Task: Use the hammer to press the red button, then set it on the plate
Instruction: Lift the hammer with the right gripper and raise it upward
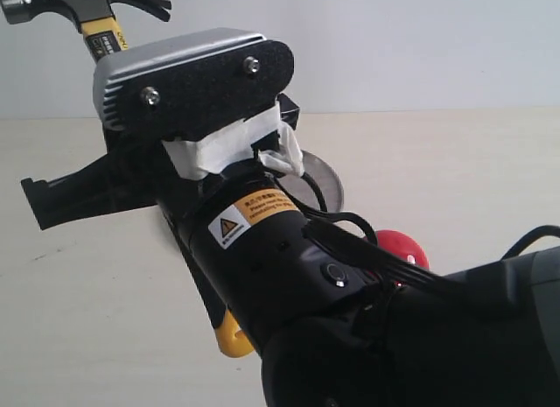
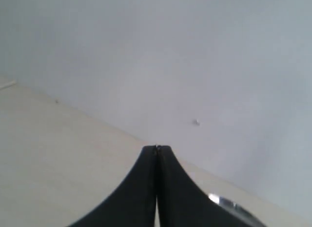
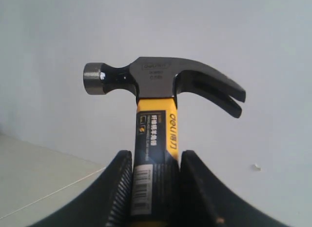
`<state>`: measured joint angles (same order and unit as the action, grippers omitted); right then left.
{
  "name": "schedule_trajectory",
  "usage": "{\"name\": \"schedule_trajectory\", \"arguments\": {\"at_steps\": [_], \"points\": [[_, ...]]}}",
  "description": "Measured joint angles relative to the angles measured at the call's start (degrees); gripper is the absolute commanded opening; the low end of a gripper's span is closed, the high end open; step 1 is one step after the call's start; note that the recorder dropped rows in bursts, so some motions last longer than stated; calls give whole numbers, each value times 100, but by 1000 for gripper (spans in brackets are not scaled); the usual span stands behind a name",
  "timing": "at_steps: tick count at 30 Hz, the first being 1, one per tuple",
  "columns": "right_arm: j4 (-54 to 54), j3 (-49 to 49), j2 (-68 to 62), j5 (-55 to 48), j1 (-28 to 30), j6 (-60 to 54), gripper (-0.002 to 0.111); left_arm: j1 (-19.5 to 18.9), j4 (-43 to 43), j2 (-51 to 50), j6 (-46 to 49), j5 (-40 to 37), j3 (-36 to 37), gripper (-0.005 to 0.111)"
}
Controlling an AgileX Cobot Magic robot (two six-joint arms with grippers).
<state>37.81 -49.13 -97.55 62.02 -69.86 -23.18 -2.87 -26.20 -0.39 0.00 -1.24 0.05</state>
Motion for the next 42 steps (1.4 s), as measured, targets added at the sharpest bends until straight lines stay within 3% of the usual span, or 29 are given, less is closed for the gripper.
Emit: {"name": "schedule_trajectory", "arguments": {"at_steps": [8, 14, 17, 21, 28, 32, 35, 42], "points": [[15, 0, 0, 72, 0, 16, 0, 0, -90, 0, -119, 910, 0, 0], [30, 0, 0, 72, 0, -147, 0, 103, 48, 0, -882, 315, 0, 0], [30, 0, 0, 202, 0, -147, 0, 429, 111, 0, -958, -188, 0, 0], [273, -107, 0, 227, 0, -72, 0, 1206, 111, 0, -815, -354, 0, 0], [1003, -615, 0, -492, 0, -477, 0, 2318, 244, -152, -779, 470, 0, 0], [1553, -890, 0, -878, 0, -958, 0, 2482, 263, -836, -793, 1220, -76, 0], [1947, -992, 0, -903, 0, -1236, 0, 2482, 302, -1643, -793, 1413, -524, 0], [2956, -1112, 16, -883, 10, -2315, 0, 2482, 1057, -3952, -793, 970, -2105, 0]]}}
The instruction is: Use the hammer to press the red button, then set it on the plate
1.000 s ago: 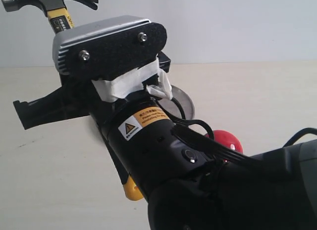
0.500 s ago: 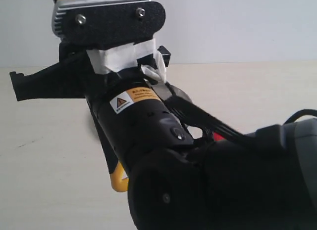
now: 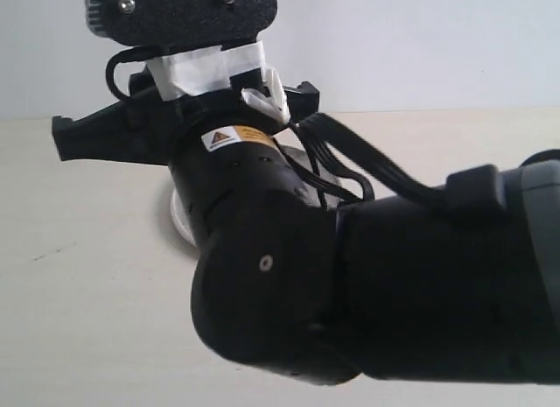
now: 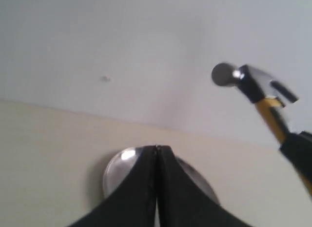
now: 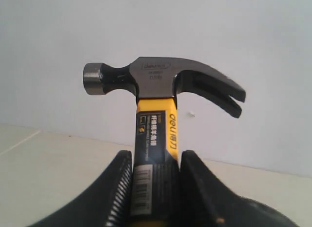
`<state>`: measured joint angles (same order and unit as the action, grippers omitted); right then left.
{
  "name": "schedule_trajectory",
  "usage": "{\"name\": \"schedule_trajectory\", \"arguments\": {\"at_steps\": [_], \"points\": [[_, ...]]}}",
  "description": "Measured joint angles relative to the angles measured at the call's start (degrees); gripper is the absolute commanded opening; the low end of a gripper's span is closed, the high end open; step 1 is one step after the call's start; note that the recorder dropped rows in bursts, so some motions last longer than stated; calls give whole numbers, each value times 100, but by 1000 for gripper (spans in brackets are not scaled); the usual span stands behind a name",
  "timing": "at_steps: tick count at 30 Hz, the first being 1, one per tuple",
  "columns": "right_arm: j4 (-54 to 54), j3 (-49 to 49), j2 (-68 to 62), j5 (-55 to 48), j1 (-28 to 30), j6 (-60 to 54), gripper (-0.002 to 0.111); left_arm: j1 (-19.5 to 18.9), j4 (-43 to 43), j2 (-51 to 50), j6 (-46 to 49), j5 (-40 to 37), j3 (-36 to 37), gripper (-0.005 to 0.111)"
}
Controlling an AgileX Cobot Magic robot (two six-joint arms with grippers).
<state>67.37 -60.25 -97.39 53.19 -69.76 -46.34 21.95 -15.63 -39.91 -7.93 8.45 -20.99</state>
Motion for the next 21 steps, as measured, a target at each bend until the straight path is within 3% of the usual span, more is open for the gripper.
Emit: {"name": "schedule_trajectory", "arguments": {"at_steps": [5, 9, 15, 21], "points": [[531, -51, 176, 34, 336, -497, 0, 221, 192, -1593, 0, -216, -342, 0], [750, -63, 294, 142, 605, -547, 0, 787, 366, -2371, 0, -75, -345, 0], [634, -63, 295, 219, 675, -571, 0, 1694, 754, -2704, -581, 289, -378, 0], [480, -63, 295, 183, 675, -745, 0, 2052, 2020, -2744, -1705, 372, -399, 0]]}}
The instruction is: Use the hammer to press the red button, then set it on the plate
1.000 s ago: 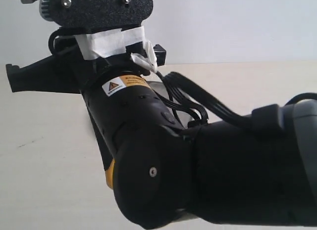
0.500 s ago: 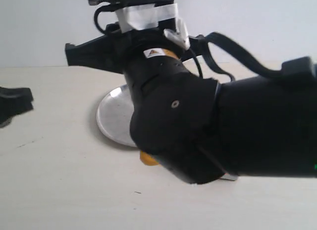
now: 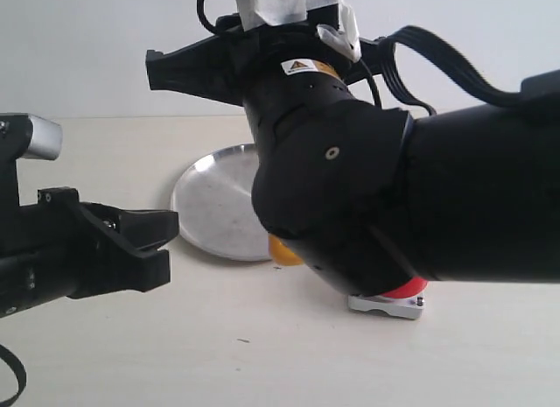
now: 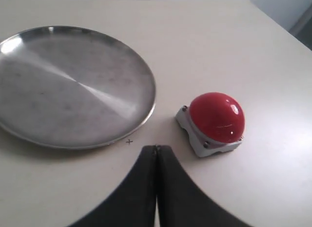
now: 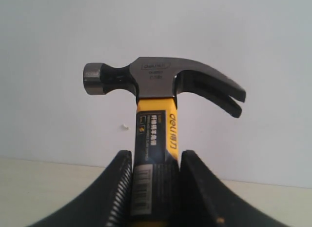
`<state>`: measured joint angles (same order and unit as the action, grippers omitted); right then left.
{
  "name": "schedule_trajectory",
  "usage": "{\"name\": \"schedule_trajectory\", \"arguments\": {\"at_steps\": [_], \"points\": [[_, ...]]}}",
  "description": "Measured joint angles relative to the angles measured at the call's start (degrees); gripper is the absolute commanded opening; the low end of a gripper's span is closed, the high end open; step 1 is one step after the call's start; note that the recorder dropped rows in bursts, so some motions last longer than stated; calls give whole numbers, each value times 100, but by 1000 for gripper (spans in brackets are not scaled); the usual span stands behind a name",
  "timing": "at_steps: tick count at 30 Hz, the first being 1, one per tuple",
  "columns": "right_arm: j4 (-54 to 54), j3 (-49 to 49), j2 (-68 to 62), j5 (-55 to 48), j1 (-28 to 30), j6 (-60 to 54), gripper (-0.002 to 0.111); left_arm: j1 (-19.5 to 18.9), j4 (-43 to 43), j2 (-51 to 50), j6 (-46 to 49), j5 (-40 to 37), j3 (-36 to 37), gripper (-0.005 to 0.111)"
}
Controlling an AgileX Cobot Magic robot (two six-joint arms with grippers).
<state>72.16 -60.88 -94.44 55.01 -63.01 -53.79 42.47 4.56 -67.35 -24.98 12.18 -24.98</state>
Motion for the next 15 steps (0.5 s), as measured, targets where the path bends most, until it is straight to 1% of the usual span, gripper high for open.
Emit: {"name": "schedule_trajectory", "arguments": {"at_steps": [3, 7, 12, 15], "points": [[49, 0, 0, 22, 0, -225, 0, 0, 888, 0, -699, 3, 0, 0], [211, 0, 0, 92, 0, -398, 0, -95, 1846, -74, -1546, 2, 0, 0], [316, 0, 0, 103, 0, -567, 0, -436, 2431, -419, -2432, -3, 0, 0], [367, 0, 0, 103, 0, -599, 0, -667, 2841, -710, -2723, 387, 0, 0]]}}
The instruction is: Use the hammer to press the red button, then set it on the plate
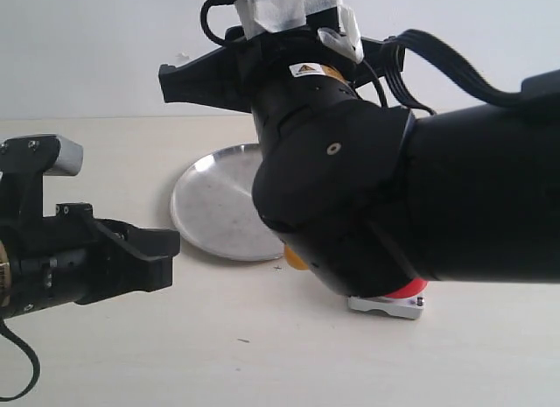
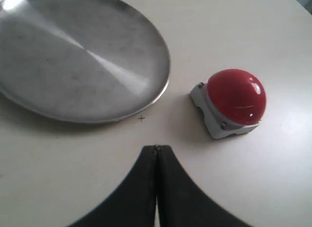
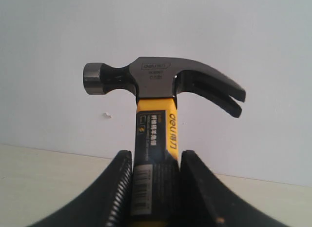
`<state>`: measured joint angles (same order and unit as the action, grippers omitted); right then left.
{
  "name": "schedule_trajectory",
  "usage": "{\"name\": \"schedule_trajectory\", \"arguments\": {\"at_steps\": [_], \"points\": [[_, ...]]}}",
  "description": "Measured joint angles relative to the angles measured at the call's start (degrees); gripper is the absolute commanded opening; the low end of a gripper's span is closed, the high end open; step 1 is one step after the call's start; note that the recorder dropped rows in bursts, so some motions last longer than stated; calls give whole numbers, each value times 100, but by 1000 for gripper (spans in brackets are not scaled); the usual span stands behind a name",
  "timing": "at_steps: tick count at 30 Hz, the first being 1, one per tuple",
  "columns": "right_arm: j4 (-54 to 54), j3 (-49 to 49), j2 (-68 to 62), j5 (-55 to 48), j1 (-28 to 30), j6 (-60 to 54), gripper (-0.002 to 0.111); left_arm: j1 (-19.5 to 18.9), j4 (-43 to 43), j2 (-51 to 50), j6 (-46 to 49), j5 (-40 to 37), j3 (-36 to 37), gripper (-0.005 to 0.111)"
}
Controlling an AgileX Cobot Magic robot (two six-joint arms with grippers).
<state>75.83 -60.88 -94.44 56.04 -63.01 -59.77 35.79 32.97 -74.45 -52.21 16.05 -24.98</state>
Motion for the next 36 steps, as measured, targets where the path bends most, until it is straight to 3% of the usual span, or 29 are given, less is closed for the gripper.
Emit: {"name": "schedule_trajectory", "arguments": {"at_steps": [4, 6, 11, 14, 20, 21, 24, 27, 30, 36], "points": [[22, 0, 0, 0, 0, -18, 0, -298, 908, -379, -277, 1167, -39, 0], [41, 0, 0, 0, 0, -103, 0, -433, 1336, -570, -479, 1333, -141, 0], [92, 0, 0, 0, 0, -488, 0, -584, 2151, -1049, -1174, -116, -504, 0], [92, 0, 0, 0, 0, -528, 0, -614, 2394, -1184, -1345, -236, -543, 0], [103, 0, 0, 29, 0, -487, 0, -723, 2442, -1228, -1770, 2134, -570, 1], [144, 0, 0, 123, 0, -479, 0, -884, 2349, -1228, -2039, 2754, -574, 4], [217, 0, 0, 338, 0, -479, 0, -1169, 2325, -1228, -2554, 3315, -583, 20], [232, 0, 0, 359, 0, -350, 0, -1441, 2325, -1228, -3103, 4206, -583, 57], [232, 0, 0, 135, 0, 43, 0, -1463, 2304, -1228, -3285, 4384, -583, 79], [-4, 0, -46, -558, 0, 720, 0, -1463, 2287, -1228, -3357, 4252, -583, 81]]}}
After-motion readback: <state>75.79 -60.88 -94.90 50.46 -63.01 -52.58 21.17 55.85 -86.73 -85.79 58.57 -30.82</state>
